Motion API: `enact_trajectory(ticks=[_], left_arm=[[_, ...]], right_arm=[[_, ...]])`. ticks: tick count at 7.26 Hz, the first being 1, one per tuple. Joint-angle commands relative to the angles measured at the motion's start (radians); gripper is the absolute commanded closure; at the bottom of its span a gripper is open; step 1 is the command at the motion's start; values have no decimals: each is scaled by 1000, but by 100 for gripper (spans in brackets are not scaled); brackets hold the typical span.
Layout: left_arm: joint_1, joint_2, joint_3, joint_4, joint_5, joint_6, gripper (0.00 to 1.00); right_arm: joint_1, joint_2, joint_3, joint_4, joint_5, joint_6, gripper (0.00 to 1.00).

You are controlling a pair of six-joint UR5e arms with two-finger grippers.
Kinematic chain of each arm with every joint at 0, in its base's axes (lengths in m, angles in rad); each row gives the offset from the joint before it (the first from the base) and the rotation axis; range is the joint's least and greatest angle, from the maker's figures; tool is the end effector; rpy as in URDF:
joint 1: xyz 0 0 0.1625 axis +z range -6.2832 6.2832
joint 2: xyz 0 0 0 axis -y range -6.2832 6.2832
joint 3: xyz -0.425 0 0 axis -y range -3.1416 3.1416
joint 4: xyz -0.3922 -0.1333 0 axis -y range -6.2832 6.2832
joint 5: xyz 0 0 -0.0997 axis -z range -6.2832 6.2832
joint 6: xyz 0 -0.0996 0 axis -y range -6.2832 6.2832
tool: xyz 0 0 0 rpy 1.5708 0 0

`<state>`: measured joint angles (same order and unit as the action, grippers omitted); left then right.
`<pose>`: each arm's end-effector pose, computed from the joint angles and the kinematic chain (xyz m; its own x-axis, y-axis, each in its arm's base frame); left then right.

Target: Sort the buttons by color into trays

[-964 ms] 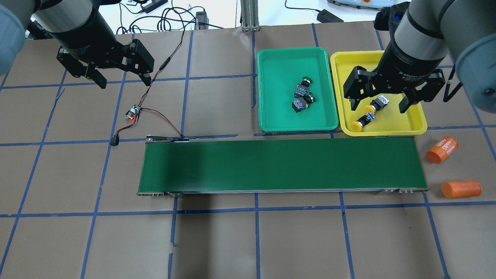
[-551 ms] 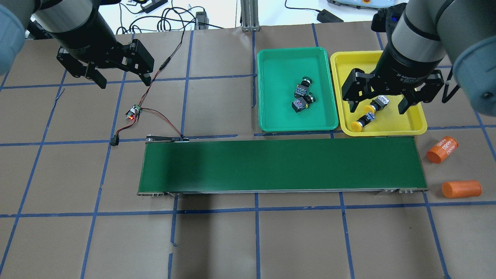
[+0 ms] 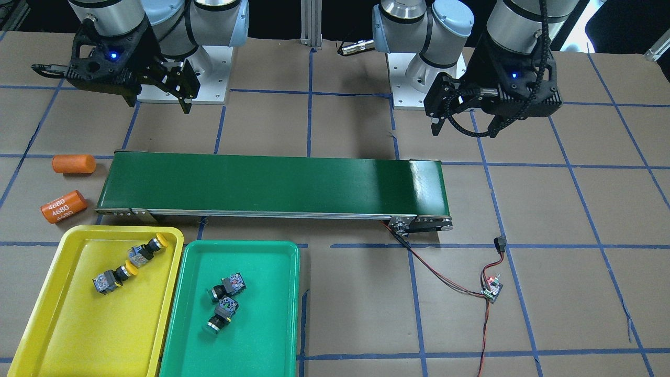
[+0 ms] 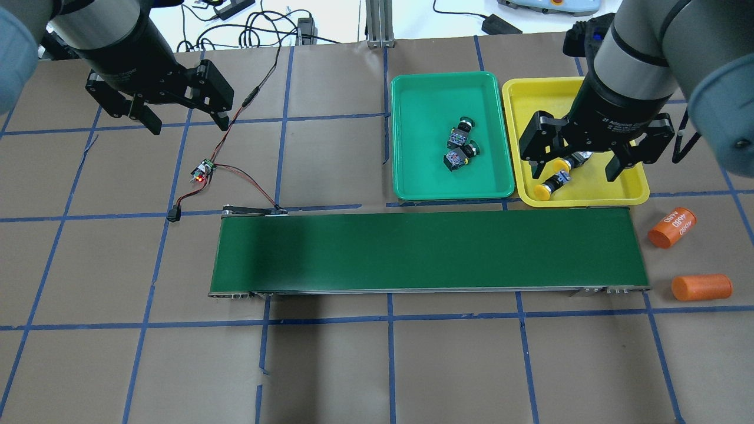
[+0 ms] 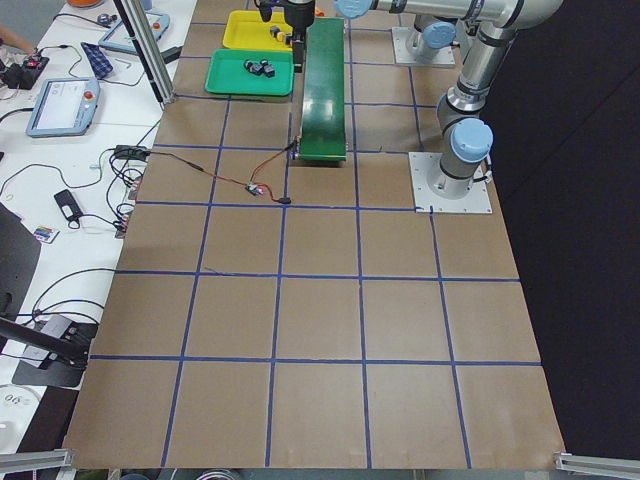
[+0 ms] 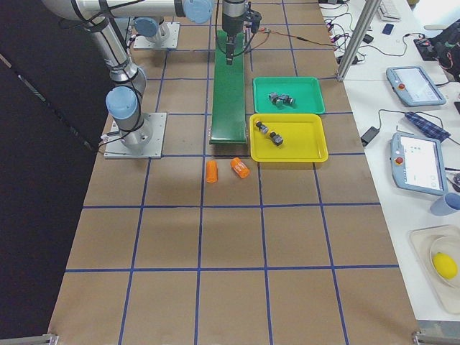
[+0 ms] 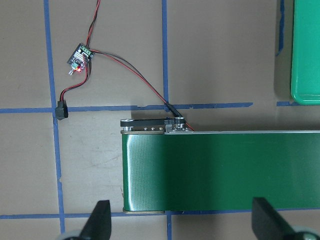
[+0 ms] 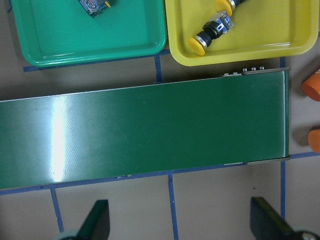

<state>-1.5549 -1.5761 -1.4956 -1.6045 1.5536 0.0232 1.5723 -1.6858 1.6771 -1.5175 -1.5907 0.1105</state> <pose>-0.1271 -0.4988 0.5190 -0.9998 0.0079 0.0163 0.0073 0.9993 -0.0366 0.1320 -0.4384 0.4842 -0.9939 0.1078 0.0247 0.1088 0.9932 0.0421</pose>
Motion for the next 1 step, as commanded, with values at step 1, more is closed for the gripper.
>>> enact_trajectory(ticks=[1], left_arm=[[-1,1,0,0,-1,0,0]], right_arm=[[2,0,0,2,0,2,0]])
